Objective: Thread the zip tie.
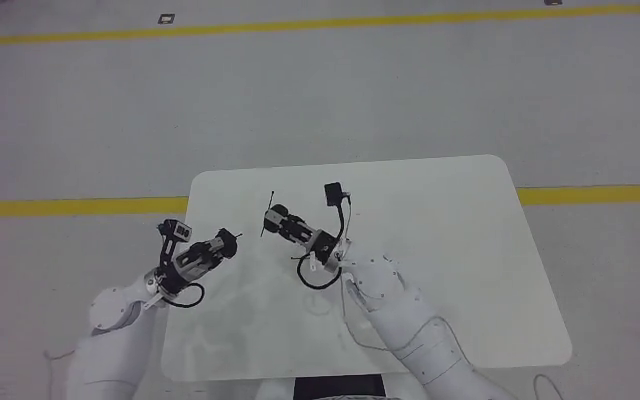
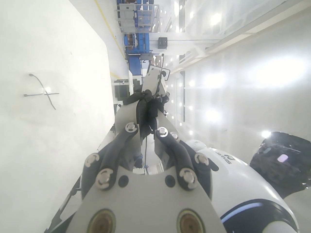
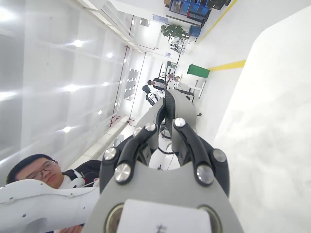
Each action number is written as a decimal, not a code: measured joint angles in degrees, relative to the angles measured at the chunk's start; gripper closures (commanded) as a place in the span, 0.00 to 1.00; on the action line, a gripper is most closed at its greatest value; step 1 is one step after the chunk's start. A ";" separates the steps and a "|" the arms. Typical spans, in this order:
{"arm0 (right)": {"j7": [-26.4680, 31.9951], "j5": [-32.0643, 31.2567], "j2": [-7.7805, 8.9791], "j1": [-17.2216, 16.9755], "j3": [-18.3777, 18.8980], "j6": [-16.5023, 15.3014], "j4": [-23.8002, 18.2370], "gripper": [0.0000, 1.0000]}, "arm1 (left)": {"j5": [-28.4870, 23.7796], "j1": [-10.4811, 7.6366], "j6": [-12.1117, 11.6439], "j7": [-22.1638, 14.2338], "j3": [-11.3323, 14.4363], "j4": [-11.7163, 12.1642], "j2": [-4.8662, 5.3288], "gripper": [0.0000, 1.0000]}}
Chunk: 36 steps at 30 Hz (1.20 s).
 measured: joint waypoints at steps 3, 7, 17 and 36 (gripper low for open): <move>0.03 0.01 0.00 -0.02 0.04 0.00 -0.04 1.00 | -0.04 0.02 0.00 -0.05 -0.03 0.02 0.01 1.00; -0.05 0.08 0.00 -0.08 0.00 0.02 -0.09 1.00 | -0.03 0.01 0.05 0.01 0.00 0.03 0.01 1.00; -17.33 -10.63 -0.56 -0.95 -7.68 0.00 -2.54 1.00 | -0.54 0.93 0.63 6.41 2.79 -1.32 -0.25 1.00; -36.20 -21.94 0.19 1.82 -14.43 0.00 2.83 1.00 | 0.98 1.63 0.00 8.79 3.61 -2.95 -0.13 1.00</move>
